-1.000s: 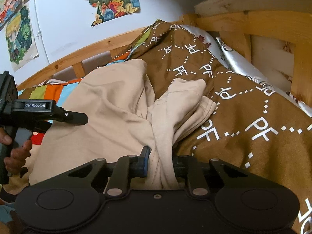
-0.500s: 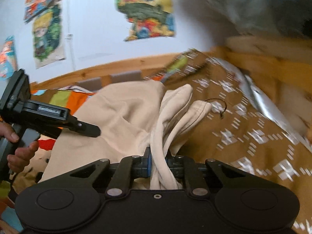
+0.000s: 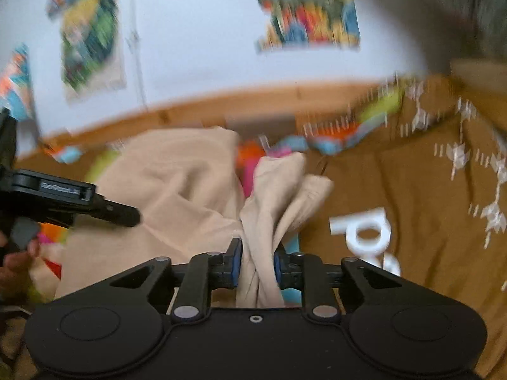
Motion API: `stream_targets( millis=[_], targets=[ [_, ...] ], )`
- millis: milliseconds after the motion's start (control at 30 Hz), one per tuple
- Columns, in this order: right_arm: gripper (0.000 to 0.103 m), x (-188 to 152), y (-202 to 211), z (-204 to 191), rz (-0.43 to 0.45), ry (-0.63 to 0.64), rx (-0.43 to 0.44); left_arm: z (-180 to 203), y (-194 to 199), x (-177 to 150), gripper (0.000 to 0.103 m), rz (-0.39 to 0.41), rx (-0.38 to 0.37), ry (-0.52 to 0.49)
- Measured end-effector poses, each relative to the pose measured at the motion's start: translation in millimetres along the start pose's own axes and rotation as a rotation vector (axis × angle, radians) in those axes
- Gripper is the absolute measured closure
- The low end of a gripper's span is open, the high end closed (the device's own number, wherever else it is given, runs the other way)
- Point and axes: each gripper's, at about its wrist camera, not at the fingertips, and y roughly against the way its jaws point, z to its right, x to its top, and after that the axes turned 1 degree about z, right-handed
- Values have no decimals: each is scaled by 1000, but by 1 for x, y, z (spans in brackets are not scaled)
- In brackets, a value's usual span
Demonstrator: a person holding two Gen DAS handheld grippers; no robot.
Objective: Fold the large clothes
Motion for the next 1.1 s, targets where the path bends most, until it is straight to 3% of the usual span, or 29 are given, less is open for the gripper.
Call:
stream_targets(
  millis=[33,133,233,533,900,1100],
  targets=[
    [61,-5,-6,0,-15,-2,-25,-7,-11,-3,22,-31,16,13],
    [48,-15,-12,11,-27,-12,-49,-19,-15,-11,16,19,-5,65],
    [35,-19,-12,18,-35,-9,-57,-14,-15,-13,13,23,8,39],
    [11,-20,16,26,20,16,-73,-6,9,-29,3,45,83,82],
    [2,-12,90,21,175,38,-78,31,77,-43,1,147,95,36],
    [1,-15,146,10,277,63,-65,64,123,-65,1,219,97,-45]
  ],
)
